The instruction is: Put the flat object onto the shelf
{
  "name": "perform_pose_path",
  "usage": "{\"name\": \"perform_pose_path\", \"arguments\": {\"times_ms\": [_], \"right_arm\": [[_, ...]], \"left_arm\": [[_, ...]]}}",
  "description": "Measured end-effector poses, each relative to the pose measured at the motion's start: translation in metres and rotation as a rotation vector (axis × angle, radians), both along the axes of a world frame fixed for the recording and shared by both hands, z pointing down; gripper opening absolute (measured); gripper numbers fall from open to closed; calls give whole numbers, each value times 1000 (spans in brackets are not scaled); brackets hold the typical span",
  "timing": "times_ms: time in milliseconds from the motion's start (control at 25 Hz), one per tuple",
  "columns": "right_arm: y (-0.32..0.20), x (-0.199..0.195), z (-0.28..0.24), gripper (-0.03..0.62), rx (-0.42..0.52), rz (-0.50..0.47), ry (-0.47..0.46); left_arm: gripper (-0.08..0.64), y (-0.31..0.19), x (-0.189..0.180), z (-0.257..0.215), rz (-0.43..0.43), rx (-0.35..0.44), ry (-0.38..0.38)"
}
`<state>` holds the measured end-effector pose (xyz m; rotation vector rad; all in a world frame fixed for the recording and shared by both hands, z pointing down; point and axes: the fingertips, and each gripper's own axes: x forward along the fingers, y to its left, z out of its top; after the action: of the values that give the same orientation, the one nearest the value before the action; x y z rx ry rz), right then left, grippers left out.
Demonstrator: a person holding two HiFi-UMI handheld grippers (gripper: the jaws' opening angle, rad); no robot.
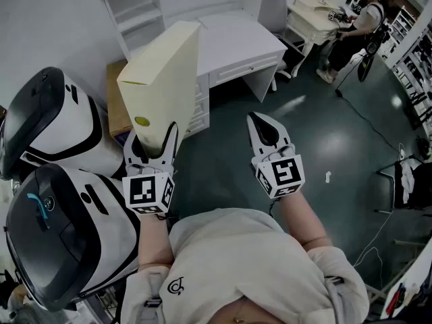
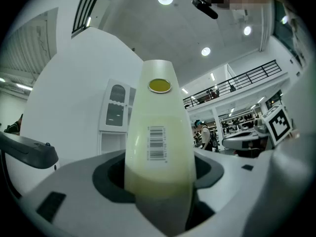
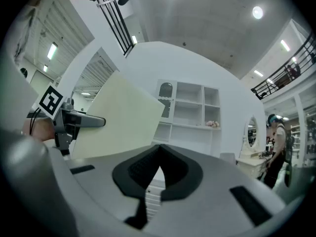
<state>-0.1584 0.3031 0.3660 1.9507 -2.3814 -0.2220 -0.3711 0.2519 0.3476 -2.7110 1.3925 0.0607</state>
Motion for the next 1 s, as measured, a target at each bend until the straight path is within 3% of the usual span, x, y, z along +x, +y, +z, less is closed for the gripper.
{"name": "perform_pose_path", "arguments": {"times_ms": [600, 1000], "right_arm": [[-13, -4, 0, 8, 16, 0, -10], [-46, 13, 17, 8, -48, -2, -29]], "left_arm": [[299, -14, 0, 0, 14, 1, 22], [299, -33, 14, 9, -3, -22, 10]]}}
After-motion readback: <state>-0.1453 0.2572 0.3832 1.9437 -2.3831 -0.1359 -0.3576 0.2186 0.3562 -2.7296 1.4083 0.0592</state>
